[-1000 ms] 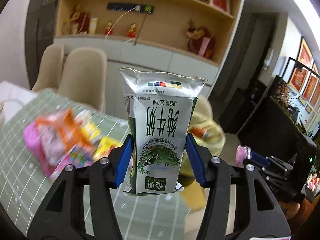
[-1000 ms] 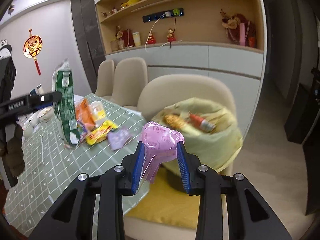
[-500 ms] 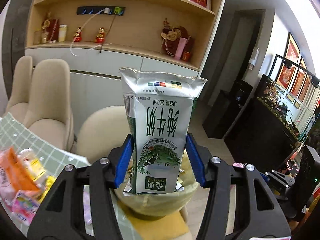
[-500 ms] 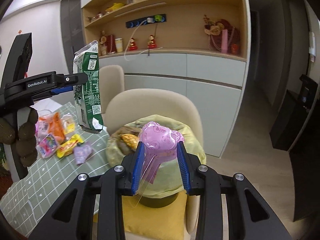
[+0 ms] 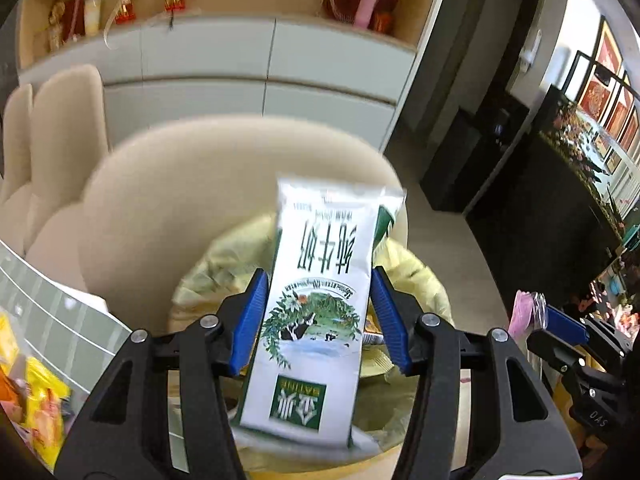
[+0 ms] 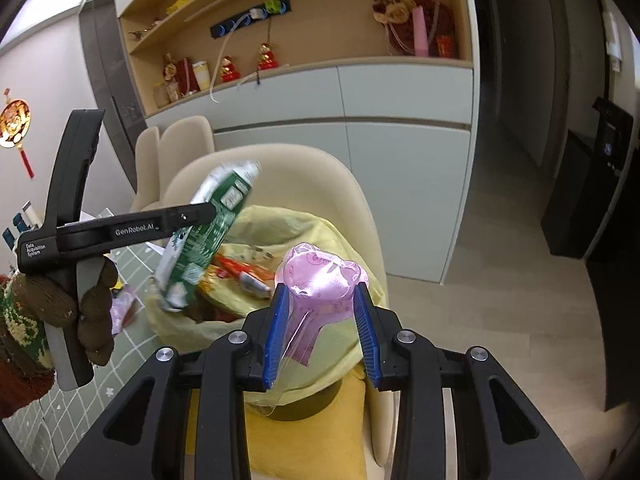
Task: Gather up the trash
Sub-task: 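Carry the milk carton and pink toy over the bin and release both, then move both open tools back over the table toward the snack pile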
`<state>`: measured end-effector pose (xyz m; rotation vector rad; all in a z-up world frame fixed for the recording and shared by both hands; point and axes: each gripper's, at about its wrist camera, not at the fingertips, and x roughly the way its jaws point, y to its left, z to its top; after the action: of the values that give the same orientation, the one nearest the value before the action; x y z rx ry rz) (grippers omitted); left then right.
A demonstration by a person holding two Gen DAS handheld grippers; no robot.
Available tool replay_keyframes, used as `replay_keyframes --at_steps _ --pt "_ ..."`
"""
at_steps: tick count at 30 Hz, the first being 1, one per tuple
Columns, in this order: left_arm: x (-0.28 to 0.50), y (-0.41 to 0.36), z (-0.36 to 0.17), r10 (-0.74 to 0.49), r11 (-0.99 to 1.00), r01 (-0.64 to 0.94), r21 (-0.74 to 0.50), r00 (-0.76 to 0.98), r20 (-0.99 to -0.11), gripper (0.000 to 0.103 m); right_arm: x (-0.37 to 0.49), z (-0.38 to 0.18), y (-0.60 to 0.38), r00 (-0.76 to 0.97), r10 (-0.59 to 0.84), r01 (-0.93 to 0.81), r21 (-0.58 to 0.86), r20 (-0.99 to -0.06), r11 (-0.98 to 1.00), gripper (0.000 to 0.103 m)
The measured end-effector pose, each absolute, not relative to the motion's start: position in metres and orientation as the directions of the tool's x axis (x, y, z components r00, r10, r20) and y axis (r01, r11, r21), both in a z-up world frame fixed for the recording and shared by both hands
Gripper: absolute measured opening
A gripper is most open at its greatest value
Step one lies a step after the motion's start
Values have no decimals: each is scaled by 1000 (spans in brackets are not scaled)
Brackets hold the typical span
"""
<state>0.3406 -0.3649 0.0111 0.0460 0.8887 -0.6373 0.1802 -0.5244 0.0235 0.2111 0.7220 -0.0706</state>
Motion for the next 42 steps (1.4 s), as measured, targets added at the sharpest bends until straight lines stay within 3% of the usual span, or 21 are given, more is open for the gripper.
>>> replay_keyframes --at_steps 4,5,6,11,12,15,20,27,33,42 --pt "346 -373 -8 -487 814 536 -223 423 -764 46 187 14 -535 738 7 152 177 -674 973 32" --pt "347 -374 -13 -483 814 537 -221 417 -770 41 188 12 -537 736 8 154 178 -677 972 32" --pt "350 -377 -16 -482 813 537 -225 405 -777 20 189 11 -538 734 8 155 179 -679 971 32" --pt "359 -374 -21 -493 815 517 -261 382 -782 20 193 5 -538 727 14 155 184 -687 971 32" --pt "358 -370 -21 -508 809 518 -279 376 -775 20 194 5 -537 727 16 154 185 -687 971 32" --pt "360 -360 -11 -564 784 508 -355 348 -748 50 196 8 -532 734 28 137 188 -678 973 32" --pt "341 -324 18 -591 786 481 -388 401 -700 52 214 23 -515 762 73 63 186 -644 980 32" --pt "301 -264 38 -505 852 429 -300 524 -686 55 269 42 -467 776 187 -103 171 -602 980 32" --pt "266 -205 20 -420 897 379 -228 567 -709 56 314 -1 -434 645 173 -156 93 -745 983 32" --pt "240 -134 -8 -410 912 260 -317 533 -740 56 315 -43 -428 556 127 -115 75 -822 990 32"
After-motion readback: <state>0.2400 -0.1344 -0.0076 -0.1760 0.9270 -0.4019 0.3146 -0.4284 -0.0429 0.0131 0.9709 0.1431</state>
